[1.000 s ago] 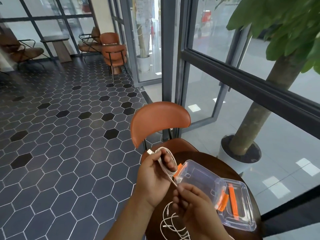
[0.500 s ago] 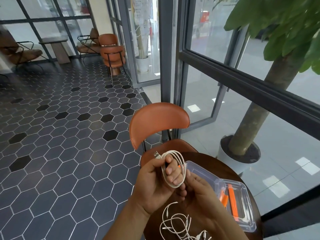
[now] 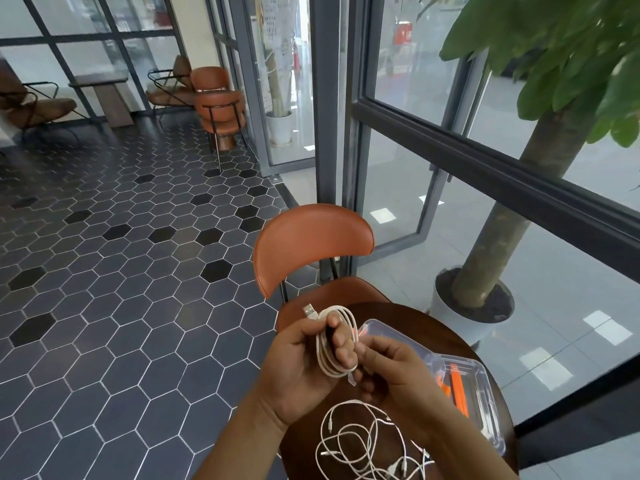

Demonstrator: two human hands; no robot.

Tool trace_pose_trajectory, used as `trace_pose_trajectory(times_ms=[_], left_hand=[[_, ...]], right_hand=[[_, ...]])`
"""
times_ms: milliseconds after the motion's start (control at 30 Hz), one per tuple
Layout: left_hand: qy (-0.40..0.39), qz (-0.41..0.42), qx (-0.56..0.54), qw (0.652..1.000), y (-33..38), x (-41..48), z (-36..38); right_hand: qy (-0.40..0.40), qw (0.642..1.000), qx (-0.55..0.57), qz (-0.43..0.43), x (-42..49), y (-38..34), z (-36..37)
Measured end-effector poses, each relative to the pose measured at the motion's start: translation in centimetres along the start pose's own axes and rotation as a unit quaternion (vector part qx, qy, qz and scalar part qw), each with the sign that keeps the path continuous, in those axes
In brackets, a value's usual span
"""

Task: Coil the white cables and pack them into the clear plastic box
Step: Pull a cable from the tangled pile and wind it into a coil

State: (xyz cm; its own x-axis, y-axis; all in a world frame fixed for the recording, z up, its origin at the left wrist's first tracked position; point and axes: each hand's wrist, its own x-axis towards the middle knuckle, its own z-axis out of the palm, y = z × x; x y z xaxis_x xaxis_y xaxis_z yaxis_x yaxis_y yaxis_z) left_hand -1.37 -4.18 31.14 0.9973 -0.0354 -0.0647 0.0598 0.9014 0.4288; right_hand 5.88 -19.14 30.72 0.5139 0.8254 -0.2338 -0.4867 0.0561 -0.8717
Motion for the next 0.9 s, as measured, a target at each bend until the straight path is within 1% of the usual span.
trace_pose_trajectory(times_ms=[67, 133, 200, 267, 333, 433, 533, 633, 700, 767, 900], left_hand=[[0.022, -0.037, 0.028, 0.999, 0.6, -0.2, 0.1], [0.042, -0.063, 0.081, 0.994, 1.3, -0.4, 0.3], [0.092, -0.051, 0.183, 0.977, 1.9, -0.4, 0.4], [0.118, -0.034, 0.293, 0.948, 2.0, -0.6, 0.8], [0.130, -0.033, 0.327, 0.935, 1.9, -0.7, 1.7], [0.170, -0.027, 0.365, 0.915, 1.2, -0.9, 2.7], [0.191, -0.006, 0.374, 0.907, -0.1, -0.9, 2.8], [0.232, 0.030, 0.362, 0.902, -0.9, -1.1, 2.4], [0.248, 0.048, 0.328, 0.910, -0.7, -1.3, 2.5], [0.247, 0.055, 0.297, 0.921, -0.4, -1.4, 2.8], [0.250, 0.070, 0.267, 0.928, -0.5, -1.6, 3.5]], right_hand=[[0.002, 1.000, -0.002, 0.000, -0.2, 0.3, -0.1], [0.002, 1.000, 0.020, -0.009, -0.4, 0.7, -0.4], [0.013, 0.999, 0.039, -0.035, -0.6, 0.6, -1.0], [0.025, 0.998, -0.007, -0.065, -1.0, -0.1, -1.6], [0.034, 0.993, -0.074, -0.084, -1.5, -1.0, -1.9], [0.061, 0.986, -0.113, -0.103, -1.9, -1.6, -2.1], [0.085, 0.979, -0.149, -0.111, -2.1, -1.6, -2.0], [0.110, 0.973, -0.168, -0.118, -2.3, -1.5, -1.9], [0.124, 0.975, -0.142, -0.119, -2.7, -1.3, -2.0], [0.145, 0.976, -0.115, -0.118, -3.0, -1.1, -2.2], [0.207, 0.961, -0.132, -0.123, -3.2, -1.3, -3.0]])
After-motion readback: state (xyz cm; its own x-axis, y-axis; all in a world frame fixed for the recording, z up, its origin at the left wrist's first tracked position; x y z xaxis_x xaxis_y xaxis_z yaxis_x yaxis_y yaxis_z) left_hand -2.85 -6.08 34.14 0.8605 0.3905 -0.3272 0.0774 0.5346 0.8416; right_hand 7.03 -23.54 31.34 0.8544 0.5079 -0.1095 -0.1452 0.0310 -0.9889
